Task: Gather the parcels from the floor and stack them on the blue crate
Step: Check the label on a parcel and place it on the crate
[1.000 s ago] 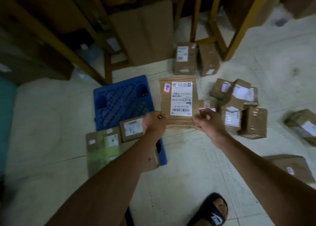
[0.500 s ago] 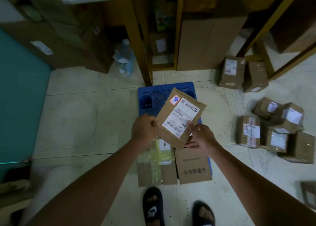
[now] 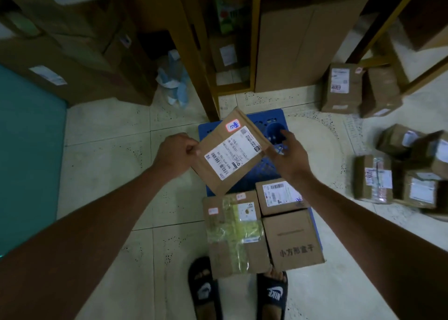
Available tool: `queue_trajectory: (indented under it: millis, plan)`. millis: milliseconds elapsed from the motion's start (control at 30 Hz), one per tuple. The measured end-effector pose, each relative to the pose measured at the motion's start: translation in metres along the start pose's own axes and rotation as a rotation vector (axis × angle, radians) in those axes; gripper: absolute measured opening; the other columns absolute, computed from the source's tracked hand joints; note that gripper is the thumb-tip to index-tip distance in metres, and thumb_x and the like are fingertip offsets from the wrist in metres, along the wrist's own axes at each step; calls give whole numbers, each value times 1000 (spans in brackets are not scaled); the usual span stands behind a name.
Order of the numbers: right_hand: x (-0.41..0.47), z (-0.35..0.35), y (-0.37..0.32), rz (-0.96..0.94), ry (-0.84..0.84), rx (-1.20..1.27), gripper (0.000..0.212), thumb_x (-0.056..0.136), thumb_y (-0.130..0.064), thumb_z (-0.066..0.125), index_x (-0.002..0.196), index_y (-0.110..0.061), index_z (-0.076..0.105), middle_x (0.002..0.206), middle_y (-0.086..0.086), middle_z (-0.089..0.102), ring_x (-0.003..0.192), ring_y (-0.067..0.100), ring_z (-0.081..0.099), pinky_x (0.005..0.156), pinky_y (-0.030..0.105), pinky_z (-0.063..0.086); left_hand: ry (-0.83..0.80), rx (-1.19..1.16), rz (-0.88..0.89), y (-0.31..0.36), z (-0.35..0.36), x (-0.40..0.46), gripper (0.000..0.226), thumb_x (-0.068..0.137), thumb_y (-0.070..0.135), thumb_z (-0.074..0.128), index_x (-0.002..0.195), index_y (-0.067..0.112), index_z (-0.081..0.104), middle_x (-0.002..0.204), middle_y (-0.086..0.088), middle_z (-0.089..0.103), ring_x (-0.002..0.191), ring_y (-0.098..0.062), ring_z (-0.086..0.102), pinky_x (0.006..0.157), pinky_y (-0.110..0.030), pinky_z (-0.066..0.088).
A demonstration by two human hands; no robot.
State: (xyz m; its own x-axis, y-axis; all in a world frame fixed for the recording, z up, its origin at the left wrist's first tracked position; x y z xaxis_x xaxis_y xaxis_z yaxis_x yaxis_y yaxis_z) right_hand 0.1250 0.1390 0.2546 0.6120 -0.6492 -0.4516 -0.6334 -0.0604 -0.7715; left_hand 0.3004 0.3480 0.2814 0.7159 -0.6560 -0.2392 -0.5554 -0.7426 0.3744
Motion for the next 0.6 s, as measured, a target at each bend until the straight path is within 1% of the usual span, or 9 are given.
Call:
queue_trajectory:
  millis: [33,67,133,200,267,300,367,433,600]
  plan:
    - [3,3,-4,-9,-27,-18,57,91,-36,64,141,-15,45,129,5,57,113,23,57,79,16,46,-7,17,22,-4,-1,4,33,83,16,64,54,12,50,61,3,41,54,-11,39,52,-22,29]
    - [7,9,-6,-15,-55,-49,46,92,-34,63,132,-12,54,119,5,62,105,23,61,75,16,50,-14,28,42,-8,-2,9,39,83,15,64,51,18,43,60,5,39,54,-10,38,52,-22,28]
    - [11,24,-10,-59,-95,-183,26,94,-32,59,104,-9,67,100,9,72,91,25,68,74,29,56,-39,37,78,-16,-1,19,46,83,14,65,49,25,35,61,8,37,55,-10,38,53,-23,27]
    - [15,40,-12,-59,-93,-247,22,95,-28,58,91,-9,69,92,10,75,86,25,70,75,35,57,-87,26,99,-30,2,34,43,82,11,65,51,25,39,62,9,38,57,-13,43,55,-23,29]
    - [19,54,-10,-30,-90,-268,19,93,-19,60,89,-5,71,94,13,75,88,28,70,81,38,56,-120,33,117,-46,7,50,39,81,8,65,53,21,41,64,5,40,61,-18,48,57,-25,33]
    - [21,61,-8,-18,-84,-298,18,92,-17,61,88,-3,72,95,13,74,89,28,70,82,35,55,-138,34,127,-53,12,59,36,81,7,65,54,16,44,66,2,42,63,-21,51,58,-27,36]
    - [28,72,0,32,-48,-336,17,91,-17,62,88,-4,72,97,10,74,89,23,68,81,30,53,-191,39,177,-65,27,78,23,81,6,65,60,2,55,72,-6,49,67,-28,56,61,-32,43]
    - [36,86,10,97,-27,-344,17,92,-19,60,89,-8,72,100,9,72,85,18,63,83,31,53,-218,44,209,-79,44,91,16,82,5,63,71,-6,63,78,-12,55,70,-29,58,63,-33,45]
    - [64,118,54,183,-3,-366,13,90,-19,64,89,-10,72,100,7,71,83,14,61,75,25,52,-263,-1,242,-106,105,119,25,84,7,60,62,5,51,72,-12,52,64,-20,49,57,-26,33]
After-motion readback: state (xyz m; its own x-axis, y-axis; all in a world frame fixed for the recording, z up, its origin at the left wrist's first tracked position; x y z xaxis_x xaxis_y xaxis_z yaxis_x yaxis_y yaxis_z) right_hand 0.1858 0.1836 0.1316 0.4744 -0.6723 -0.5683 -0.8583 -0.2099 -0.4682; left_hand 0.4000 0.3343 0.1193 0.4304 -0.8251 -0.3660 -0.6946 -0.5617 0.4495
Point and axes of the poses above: each hand's wrist, its own x-axis towards the middle knuckle, its own z-axis out of the palm, y = z × x, the point moved 2 cm from there along x, towards the middle knuckle
